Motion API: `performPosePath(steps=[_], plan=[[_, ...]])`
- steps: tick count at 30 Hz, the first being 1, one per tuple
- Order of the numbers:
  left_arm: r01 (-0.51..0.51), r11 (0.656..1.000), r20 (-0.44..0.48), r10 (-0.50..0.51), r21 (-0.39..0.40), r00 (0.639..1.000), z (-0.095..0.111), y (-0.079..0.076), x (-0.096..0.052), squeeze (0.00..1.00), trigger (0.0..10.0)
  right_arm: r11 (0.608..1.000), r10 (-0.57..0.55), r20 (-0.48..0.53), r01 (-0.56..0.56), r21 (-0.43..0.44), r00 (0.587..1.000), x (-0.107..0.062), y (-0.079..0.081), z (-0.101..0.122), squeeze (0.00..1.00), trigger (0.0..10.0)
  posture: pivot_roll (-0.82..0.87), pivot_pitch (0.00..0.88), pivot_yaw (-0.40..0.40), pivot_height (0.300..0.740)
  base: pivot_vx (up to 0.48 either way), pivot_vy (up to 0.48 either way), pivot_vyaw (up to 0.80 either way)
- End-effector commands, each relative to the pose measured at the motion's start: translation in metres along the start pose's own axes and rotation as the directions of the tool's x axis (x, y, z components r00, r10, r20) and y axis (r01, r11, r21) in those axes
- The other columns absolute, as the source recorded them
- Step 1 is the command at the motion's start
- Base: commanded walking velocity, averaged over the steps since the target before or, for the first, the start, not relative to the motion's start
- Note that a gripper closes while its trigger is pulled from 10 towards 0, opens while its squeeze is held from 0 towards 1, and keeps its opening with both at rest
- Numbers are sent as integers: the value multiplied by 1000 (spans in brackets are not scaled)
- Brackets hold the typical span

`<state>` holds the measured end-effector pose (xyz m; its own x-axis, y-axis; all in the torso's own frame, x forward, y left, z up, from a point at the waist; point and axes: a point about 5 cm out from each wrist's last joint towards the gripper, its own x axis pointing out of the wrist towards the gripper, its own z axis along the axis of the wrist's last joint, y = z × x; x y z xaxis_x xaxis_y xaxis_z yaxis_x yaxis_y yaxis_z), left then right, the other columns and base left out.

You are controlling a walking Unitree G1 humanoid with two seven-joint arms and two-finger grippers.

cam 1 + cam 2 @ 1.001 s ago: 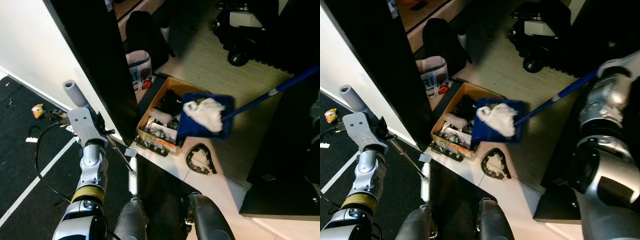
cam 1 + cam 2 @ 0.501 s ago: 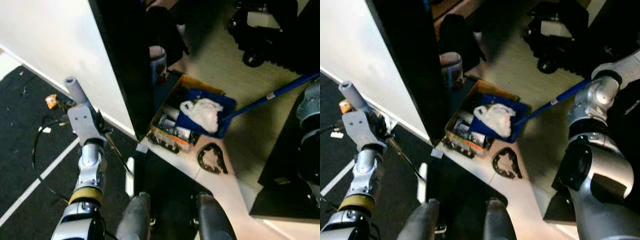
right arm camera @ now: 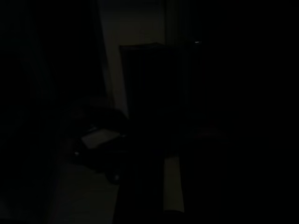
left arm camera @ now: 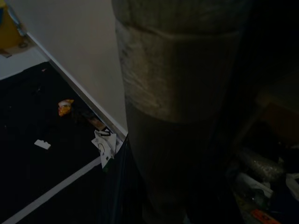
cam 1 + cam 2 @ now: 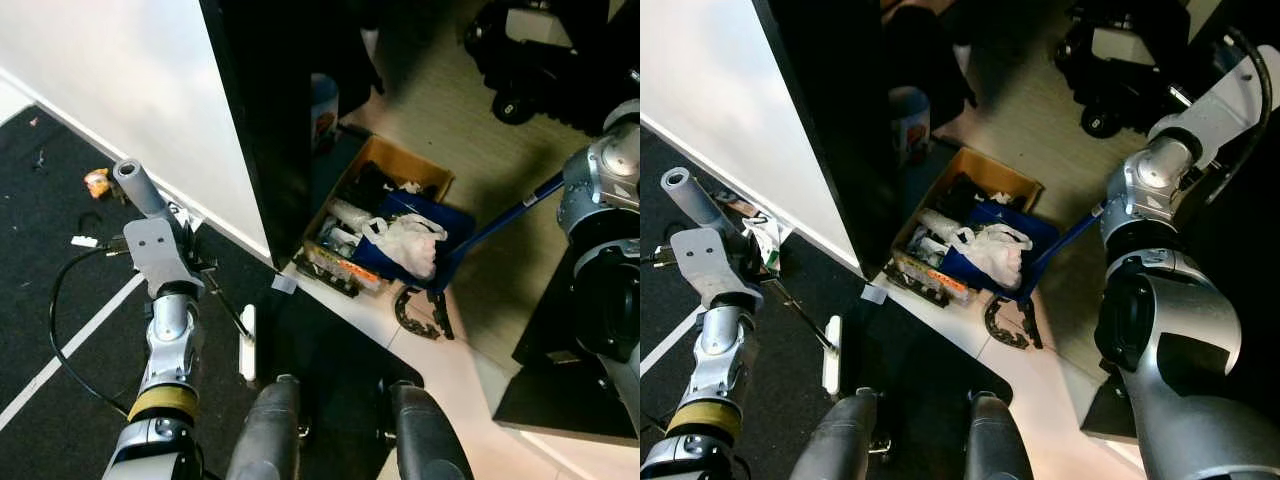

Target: Sweep floor

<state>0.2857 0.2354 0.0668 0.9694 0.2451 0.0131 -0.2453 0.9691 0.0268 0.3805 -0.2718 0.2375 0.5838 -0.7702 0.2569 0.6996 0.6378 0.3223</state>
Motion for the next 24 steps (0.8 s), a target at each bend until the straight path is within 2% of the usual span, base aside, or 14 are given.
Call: performPosePath(steps=[1, 9, 15, 17, 19, 21, 23, 24], plan=[[8, 999, 7, -8, 37, 1000, 2, 8, -3, 0, 10000, 998, -10, -5, 9, -64, 1000, -2, -1, -5, 0, 10000, 32, 238, -76, 731, 0, 0, 0], [46, 997, -4, -46, 58, 999, 3, 3, -5, 0, 10000, 991, -109, -22, 107, -74, 994, -1, -1, -3, 0, 10000, 44, 245, -68, 731, 0, 0, 0], [49, 997, 1, -49, 59, 999, 5, 0, -5, 0, 10000, 989, -115, -10, 113, -97, 993, -2, 4, 0, 0, 10000, 53, 255, -76, 731, 0, 0, 0], [46, 997, 14, -47, 65, 999, 8, 1, -7, 0, 10000, 983, -118, 32, 122, -139, 992, -7, 17, 7, 0, 10000, 64, 266, -92, 731, 0, 0, 0], [45, 997, 17, -46, 67, 999, 9, 2, -7, 0, 10000, 980, -120, 53, 127, -154, 991, -9, 23, 11, 0, 10000, 65, 266, -95, 731, 0, 0, 0], [42, 997, 25, -44, 72, 999, 12, 3, -8, 0, 10000, 981, -89, 115, 106, -160, 989, -16, 41, 22, 0, 10000, 65, 266, -102, 731, 0, 0, 0], [42, 997, 25, -44, 72, 999, 12, 3, -8, 0, 10000, 981, -89, 115, 106, -160, 989, -16, 41, 22, 0, 10000, 65, 266, -102, 731, 0, 0, 0], [40, 996, 27, -42, 74, 999, 12, 4, -8, 0, 10000, 983, -75, 136, 97, -158, 988, -18, 48, 26, 0, 10000, 65, 266, -102, 731, 0, 0, 0]])
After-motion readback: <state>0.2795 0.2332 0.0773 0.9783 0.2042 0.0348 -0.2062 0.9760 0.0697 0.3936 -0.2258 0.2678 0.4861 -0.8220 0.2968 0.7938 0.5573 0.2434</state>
